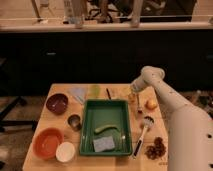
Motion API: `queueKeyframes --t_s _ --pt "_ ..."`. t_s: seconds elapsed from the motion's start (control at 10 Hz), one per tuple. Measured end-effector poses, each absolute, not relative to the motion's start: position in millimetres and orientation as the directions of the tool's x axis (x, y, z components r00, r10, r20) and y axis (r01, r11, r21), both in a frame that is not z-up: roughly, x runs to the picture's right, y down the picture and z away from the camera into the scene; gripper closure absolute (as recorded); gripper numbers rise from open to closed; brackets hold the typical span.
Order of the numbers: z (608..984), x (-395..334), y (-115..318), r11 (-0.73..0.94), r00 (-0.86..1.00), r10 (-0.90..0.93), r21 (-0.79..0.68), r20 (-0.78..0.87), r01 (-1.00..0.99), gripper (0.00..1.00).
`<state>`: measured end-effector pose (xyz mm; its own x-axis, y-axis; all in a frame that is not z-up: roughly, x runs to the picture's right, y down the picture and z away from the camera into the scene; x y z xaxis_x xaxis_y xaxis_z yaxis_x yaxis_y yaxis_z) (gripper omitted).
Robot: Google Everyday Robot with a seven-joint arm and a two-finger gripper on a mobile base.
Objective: Place banana in red bowl
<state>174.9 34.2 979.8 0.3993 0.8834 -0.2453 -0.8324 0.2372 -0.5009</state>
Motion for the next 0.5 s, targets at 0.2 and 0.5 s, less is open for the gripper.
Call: queueKeyframes --t_s 0.2,0.5 --pt "979.9 174.9 34.2 0.237 0.399 0.883 -0.501 -0.246 -0.832 0.20" --pt "984.7 185.8 27.1 0.229 0.394 0.887 -0.511 -0.242 -0.829 0.20"
